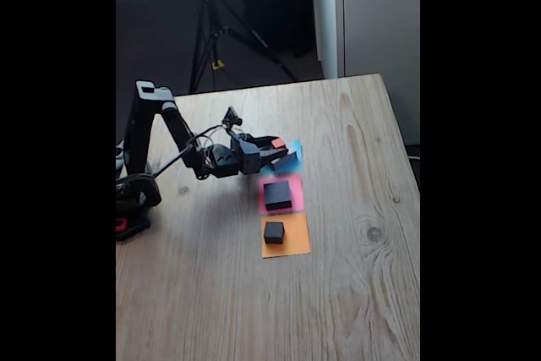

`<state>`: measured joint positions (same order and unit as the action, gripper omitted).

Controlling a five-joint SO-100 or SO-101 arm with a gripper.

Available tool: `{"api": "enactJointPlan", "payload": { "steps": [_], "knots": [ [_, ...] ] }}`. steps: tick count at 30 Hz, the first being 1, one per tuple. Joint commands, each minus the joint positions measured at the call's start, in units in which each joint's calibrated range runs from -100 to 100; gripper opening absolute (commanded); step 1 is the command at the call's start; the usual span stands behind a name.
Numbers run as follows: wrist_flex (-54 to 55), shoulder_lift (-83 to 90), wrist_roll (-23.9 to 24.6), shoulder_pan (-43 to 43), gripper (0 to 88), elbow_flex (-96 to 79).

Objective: Tower of hanoi

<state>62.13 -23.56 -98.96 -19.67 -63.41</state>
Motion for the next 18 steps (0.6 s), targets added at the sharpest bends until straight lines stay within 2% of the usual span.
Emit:
{"api": "enactJointPlan", "payload": {
  "steps": [1, 18],
  "knots": [
    [-0.7, 0.2, -1.0, 0.5, 12.8, 1.1],
    [-0.7, -0.8, -1.0, 0.7, 3.7, 2.3]
  ]
}}
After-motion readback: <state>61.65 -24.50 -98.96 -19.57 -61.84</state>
